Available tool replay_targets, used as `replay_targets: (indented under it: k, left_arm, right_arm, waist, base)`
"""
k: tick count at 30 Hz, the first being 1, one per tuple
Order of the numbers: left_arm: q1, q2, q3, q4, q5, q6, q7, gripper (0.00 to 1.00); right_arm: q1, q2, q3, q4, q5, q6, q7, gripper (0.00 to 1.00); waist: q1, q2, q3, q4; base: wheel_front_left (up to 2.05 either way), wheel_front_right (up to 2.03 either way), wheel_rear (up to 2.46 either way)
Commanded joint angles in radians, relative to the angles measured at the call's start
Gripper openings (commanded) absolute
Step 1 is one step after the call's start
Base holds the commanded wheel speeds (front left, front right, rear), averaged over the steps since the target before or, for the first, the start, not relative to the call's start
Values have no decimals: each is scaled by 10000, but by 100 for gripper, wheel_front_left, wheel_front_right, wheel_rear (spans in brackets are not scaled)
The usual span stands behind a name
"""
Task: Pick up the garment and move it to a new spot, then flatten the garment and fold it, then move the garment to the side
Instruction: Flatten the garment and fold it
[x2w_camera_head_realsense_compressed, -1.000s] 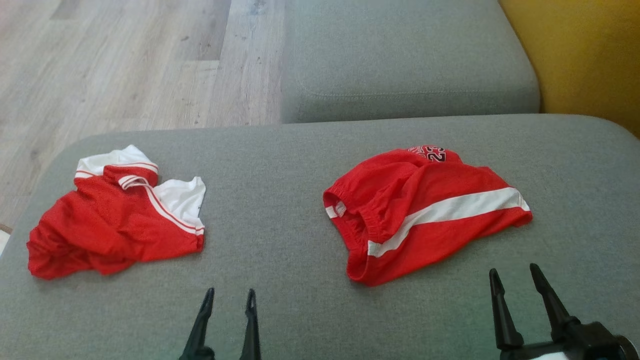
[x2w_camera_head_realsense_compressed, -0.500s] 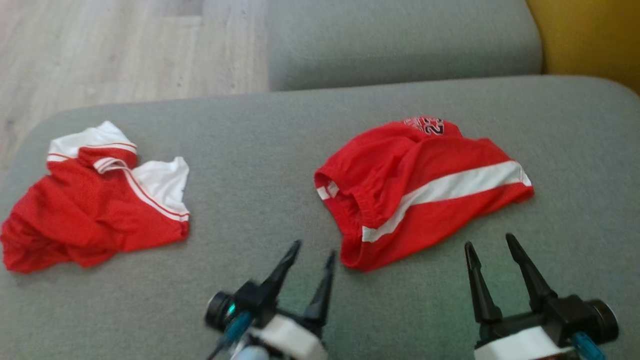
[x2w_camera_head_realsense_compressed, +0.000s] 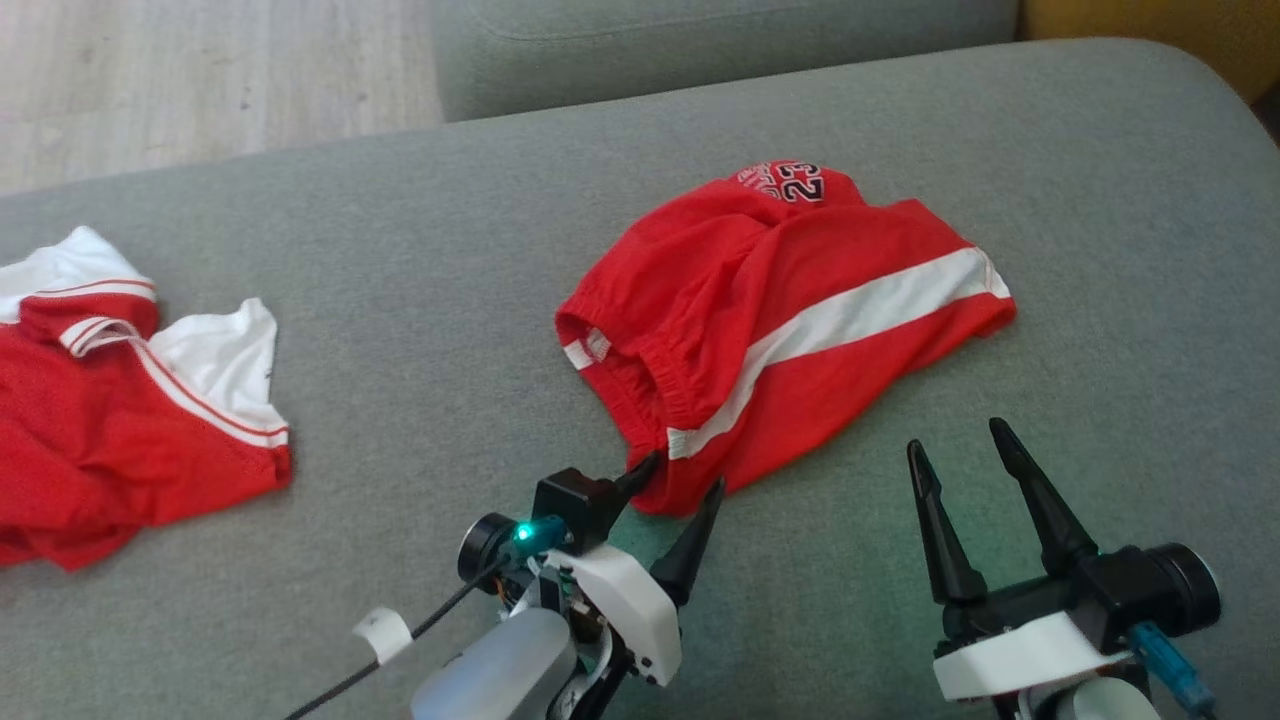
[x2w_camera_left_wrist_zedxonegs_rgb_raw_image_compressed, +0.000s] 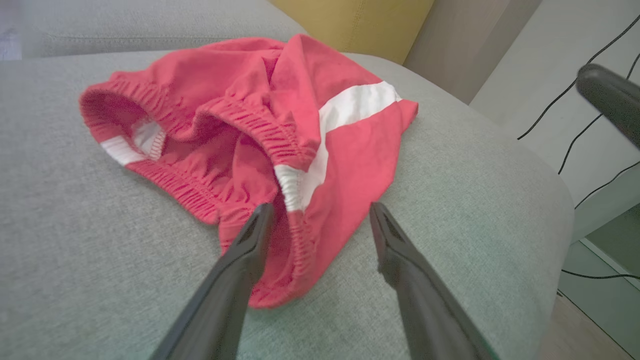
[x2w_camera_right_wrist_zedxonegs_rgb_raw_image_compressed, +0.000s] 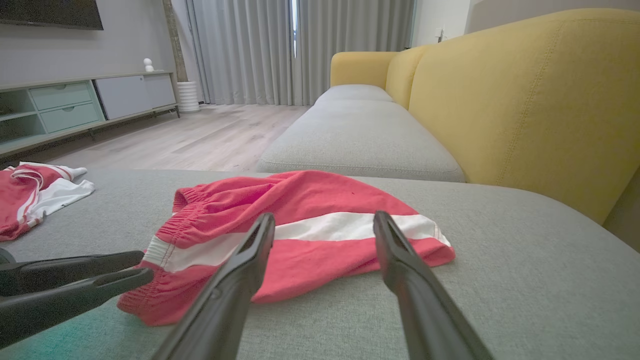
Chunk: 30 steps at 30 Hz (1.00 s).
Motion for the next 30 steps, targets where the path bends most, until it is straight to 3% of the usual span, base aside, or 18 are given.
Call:
replay_targets:
  k: [1,8,9,10,11,21,30]
  left_arm:
    - [-509,-18,137,-128,-241,8,-44,100]
    - [-1086,-18,-217,475,-885,14,-324,99]
    - [-1146,-18,-271,542,-919,-1,-409,64]
    - [-1204,-18,-320,609,-949,-18,-493,18]
    - [-1246,-18,-381,666,-997,-70,-523,0]
    - [-2150,-18,-759,594,-1134,-495,-888,0]
    - [-5014,-2,-506,83,-1140,-987,-413,0]
  right_arm:
    - [-351,-131,229,-283,49,75,-55,100]
    - [-495,-106,418,-213,113,75,-55,100]
    - [-502,-94,438,-197,122,75,-55,100]
    - [-510,-81,457,-186,133,75,-55,100]
    - [-520,-70,480,-173,139,75,-55,100]
    - [-568,66,552,-114,190,75,-55,100]
    - [-665,151,599,-212,460,75,-55,100]
  waist:
    - [-2,0,90,-121]
    - [-2,0,184,-457]
    - [-2,0,175,-509]
    - [-2,0,173,-559]
    - [-2,0,167,-598]
    - [-2,0,-35,-1162]
    - [-2,0,-137,-2192]
  base:
    - [0,0,0]
    - [0,0,0]
    - [0,0,0]
    - [0,0,0]
    - [0,0,0]
    - [0,0,0]
    - [0,0,0]
